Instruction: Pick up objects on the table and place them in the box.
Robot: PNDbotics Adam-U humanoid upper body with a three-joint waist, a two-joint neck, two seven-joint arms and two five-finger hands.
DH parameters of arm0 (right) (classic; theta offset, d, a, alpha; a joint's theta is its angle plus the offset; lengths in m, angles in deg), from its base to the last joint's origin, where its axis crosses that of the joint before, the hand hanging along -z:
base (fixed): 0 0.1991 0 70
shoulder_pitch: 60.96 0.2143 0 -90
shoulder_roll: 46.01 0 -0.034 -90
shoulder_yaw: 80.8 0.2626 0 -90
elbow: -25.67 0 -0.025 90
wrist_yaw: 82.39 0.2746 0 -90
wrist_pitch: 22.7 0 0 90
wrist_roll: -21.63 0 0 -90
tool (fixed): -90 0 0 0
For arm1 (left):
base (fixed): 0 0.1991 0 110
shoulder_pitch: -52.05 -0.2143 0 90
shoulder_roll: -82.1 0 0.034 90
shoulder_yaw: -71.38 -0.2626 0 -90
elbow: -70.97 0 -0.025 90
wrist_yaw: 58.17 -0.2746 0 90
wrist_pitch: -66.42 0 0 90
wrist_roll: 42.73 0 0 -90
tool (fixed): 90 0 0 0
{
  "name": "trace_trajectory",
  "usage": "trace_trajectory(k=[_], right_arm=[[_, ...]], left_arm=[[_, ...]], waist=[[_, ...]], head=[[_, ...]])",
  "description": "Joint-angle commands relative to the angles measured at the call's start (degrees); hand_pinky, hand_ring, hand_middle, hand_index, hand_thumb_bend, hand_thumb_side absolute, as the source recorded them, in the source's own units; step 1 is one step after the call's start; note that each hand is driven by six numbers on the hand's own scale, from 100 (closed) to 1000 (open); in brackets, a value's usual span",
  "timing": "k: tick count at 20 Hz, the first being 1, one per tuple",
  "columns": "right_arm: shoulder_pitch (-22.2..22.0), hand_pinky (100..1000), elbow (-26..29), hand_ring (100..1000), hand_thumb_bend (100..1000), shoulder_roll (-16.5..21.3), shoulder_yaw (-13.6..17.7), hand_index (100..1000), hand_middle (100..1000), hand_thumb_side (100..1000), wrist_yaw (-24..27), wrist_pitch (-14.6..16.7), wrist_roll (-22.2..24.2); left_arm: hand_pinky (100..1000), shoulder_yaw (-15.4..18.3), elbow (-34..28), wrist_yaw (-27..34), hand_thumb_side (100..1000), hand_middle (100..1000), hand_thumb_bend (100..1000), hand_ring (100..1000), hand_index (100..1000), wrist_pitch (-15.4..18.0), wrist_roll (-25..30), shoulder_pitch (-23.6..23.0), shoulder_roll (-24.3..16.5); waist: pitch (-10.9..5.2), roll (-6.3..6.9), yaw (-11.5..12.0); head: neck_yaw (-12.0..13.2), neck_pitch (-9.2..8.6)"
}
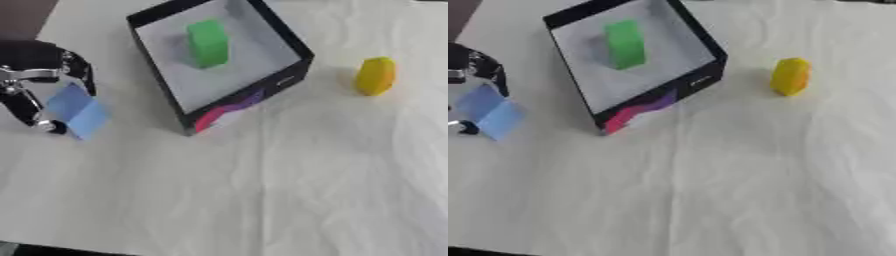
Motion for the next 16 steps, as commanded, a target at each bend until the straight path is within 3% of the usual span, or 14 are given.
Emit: trace_trajectory(k=[1, 4, 5, 6, 11, 16], right_arm=[[0.0, 972, 1.0, 833, 100, 1.1, 0.5, 851, 783, 468, -0.3, 0.0, -0.1], [-0.1, 972, 1.0, 832, 100, 1.2, 0.6, 851, 783, 469, -0.2, 0.0, -0.3], [-0.2, 972, 1.0, 832, 100, 1.2, 0.6, 851, 783, 464, -0.2, 0.0, -0.3], [-0.2, 972, 1.0, 832, 100, 1.3, 0.6, 851, 782, 464, -0.3, 0.1, -0.4], [-0.6, 971, 1.0, 832, 100, 1.8, 0.8, 851, 783, 454, -0.1, 0.4, -0.6], [0.6, 971, 1.0, 833, 100, 3.2, 0.3, 851, 783, 436, 1.0, 0.7, 0.2]], left_arm=[[734, 1.9, -2.0, 1.4, 100, 560, 510, 702, 614, -0.9, -1.8, 0.9, -2.0], [725, 3.3, -4.9, 2.2, 100, 543, 508, 684, 594, -2.2, -3.6, 0.9, -3.1], [726, 4.0, -6.3, 2.4, 100, 542, 186, 681, 592, -2.8, -4.0, 1.1, -3.5], [727, 4.8, -8.0, 2.8, 100, 543, 523, 681, 593, -3.5, -4.3, 1.4, -3.9], [737, 9.1, -15.6, 4.9, 100, 545, 575, 679, 598, -8.7, -3.5, 7.1, -3.5], [739, 10.2, -10.9, 3.0, 100, 544, 586, 676, 596, -11.6, -2.9, 17.2, 4.0]], waist=[[-0.36, 0.72, 0.0], [-0.46, 0.76, 0.0], [-0.52, 0.77, 0.0], [-0.58, 0.79, 0.0], [-1.24, 0.97, 0.6], [-1.99, 1.23, 0.2]], head=[[0.0, -0.36], [0.0, -0.25], [-0.1, -0.23], [-0.1, -0.20], [-0.4, 0.40], [0.4, 0.50]])
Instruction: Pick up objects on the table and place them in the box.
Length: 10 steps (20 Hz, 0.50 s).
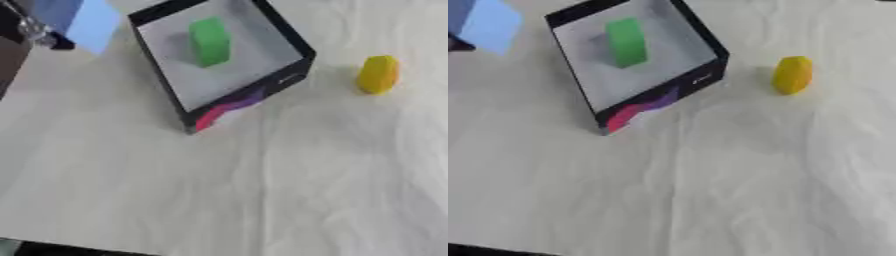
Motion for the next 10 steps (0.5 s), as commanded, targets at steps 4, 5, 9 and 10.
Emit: trace_trajectory(k=[4, 5, 9, 10], right_arm=[[3.2, 971, 1.0, 833, 100, 3.6, -0.5, 851, 783, 429, 2.1, 0.5, 1.6], [3.9, 971, 1.0, 833, 100, 3.8, -0.7, 851, 783, 428, 2.5, 0.4, 2.0], [6.4, 971, 1.0, 832, 100, 4.1, -1.2, 851, 783, 425, 4.0, 0.2, 3.2], [6.9, 971, 1.0, 832, 100, 4.1, -1.3, 851, 783, 425, 4.3, 0.2, 3.4]], left_arm=[[741, 1.5, 11.1, -7.3, 100, 545, 590, 681, 595, -0.4, 0.0, 9.9, 9.5], [740, 1.9, 13.5, -9.2, 100, 544, 591, 678, 595, -0.1, -0.4, 11.1, 11.2], [736, 3.5, 22.1, -15.9, 100, 545, 586, 673, 596, 1.1, -3.1, 14.5, 17.8], [736, 3.5, 23.8, -16.8, 100, 545, 586, 674, 597, 1.7, -3.4, 14.8, 19.2]], waist=[[-1.75, 1.08, -1.9], [-1.64, 1.18, -2.3], [-0.87, 1.49, -4.5], [-0.72, 1.54, -4.9]], head=[[2.3, -0.29], [2.8, -0.37], [4.8, -1.32], [5.3, -1.59]])
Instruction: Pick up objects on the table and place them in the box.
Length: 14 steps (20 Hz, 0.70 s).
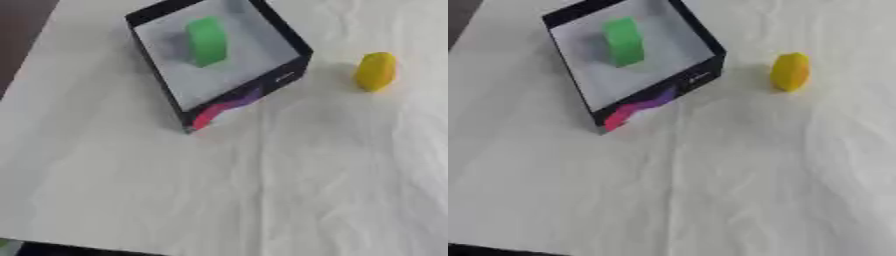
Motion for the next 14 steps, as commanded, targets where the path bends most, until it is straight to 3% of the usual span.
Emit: trace_trajectory(k=[1, 6, 14], right_arm=[[1.3, 971, 1.0, 832, 100, 2.2, 0.1, 851, 783, 426, 1.1, 0.0, 0.8], [2.8, 971, 1.0, 832, 100, 2.2, -0.3, 851, 784, 431, 1.9, -0.4, 1.6], [3.0, 972, 1.0, 832, 100, 2.1, -0.4, 851, 785, 439, 1.9, -0.9, 2.0]], left_arm=[[735, 1.3, 4.9, -4.0, 100, 546, 580, 674, 598, 1.2, -1.5, 2.1, 3.2], [739, 1.0, 10.2, -8.3, 100, 555, 568, 683, 611, 2.7, -1.4, 1.0, 7.6], [760, -0.1, 14.2, -12.0, 100, 593, 602, 719, 658, 3.6, 1.3, -1.4, 9.3]], waist=[[-0.65, 0.70, -0.5], [-0.16, 1.04, -1.5], [-0.01, 1.40, -1.6]], head=[[1.5, -1.21], [2.7, -1.65], [2.5, -1.72]])
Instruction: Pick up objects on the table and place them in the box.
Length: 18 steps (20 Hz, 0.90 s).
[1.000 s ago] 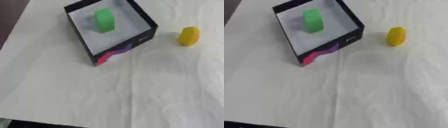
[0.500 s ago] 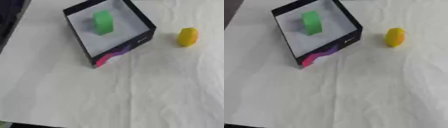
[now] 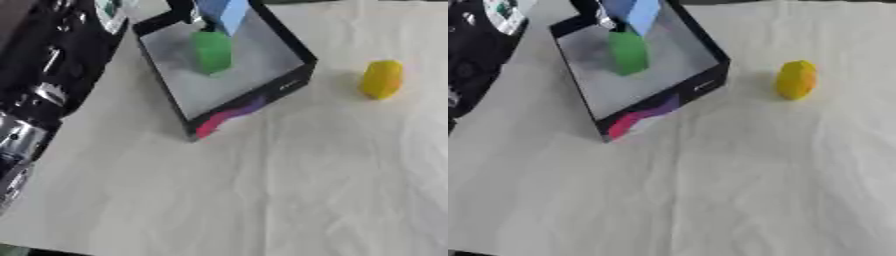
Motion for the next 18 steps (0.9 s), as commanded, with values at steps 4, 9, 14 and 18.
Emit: trace_trajectory(k=[4, 9, 14, 18], right_arm=[[0.0, 972, 1.0, 832, 100, 1.8, 0.4, 851, 785, 442, -0.1, -0.2, 0.2], [-0.4, 972, 1.0, 832, 100, 2.0, 0.4, 851, 785, 440, -0.2, -0.1, 0.1], [-1.9, 971, 1.0, 833, 100, 2.2, 0.7, 851, 785, 436, -0.8, 0.0, -0.4], [-3.2, 971, 1.0, 833, 100, 2.5, 1.1, 851, 785, 429, -1.2, 0.2, -1.2]], left_arm=[[840, 0.1, 1.5, -4.0, 100, 752, 819, 799, 820, 0.1, 0.3, 0.1, -0.4], [885, 1.6, -1.4, -6.5, 354, 828, 1000, 850, 914, -1.4, -3.7, 0.6, -1.8], [861, 4.1, -9.1, -3.3, 320, 818, 979, 808, 906, -4.9, -8.8, 0.7, -4.7], [826, 6.9, -18.5, 6.6, 302, 785, 793, 763, 868, -9.7, -11.1, -0.7, -9.4]], waist=[[-0.48, 0.53, 0.1], [-0.85, 0.50, 0.3], [-1.59, 0.66, 1.2], [-2.37, 0.64, 2.3]], head=[[-0.2, -0.58], [-0.6, -0.17], [-1.6, 0.60], [-3.0, 1.70]])
